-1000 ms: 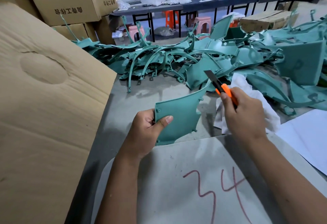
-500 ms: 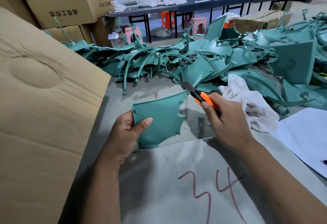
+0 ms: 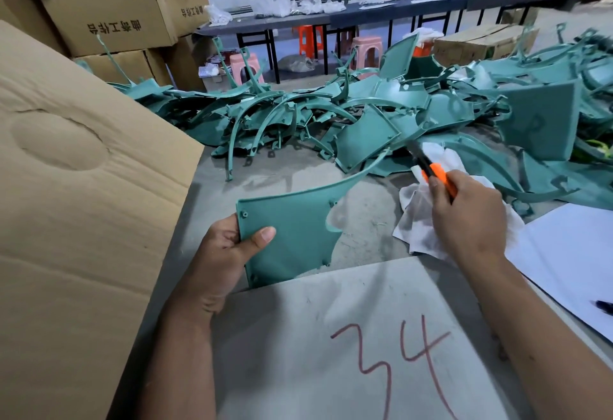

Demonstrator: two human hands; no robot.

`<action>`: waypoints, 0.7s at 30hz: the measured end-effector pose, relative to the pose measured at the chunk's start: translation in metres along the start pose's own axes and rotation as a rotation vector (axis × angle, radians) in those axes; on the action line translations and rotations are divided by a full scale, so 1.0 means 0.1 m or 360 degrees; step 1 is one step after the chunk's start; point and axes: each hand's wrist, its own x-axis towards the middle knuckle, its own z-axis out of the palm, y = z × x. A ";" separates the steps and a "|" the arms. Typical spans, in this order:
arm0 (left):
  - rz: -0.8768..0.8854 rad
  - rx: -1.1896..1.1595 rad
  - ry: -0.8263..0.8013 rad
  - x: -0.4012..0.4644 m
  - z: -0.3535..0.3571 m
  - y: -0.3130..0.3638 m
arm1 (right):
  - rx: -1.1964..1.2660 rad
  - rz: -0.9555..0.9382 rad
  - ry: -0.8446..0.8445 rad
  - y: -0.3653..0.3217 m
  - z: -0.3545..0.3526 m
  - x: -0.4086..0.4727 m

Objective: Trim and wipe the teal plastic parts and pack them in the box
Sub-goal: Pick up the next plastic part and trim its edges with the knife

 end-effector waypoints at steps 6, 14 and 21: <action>-0.0007 -0.0040 0.0008 0.01 0.02 -0.02 | 0.0111 -0.0082 -0.0088 -0.19 0.03 -0.14; -0.0005 0.0023 0.0052 0.03 0.10 0.00 | 0.0357 -0.0588 -0.0295 -0.68 -0.02 -0.55; 0.0180 0.0334 0.0160 0.06 0.19 -0.06 | 0.0267 -0.0517 -0.0240 -0.85 0.01 -0.69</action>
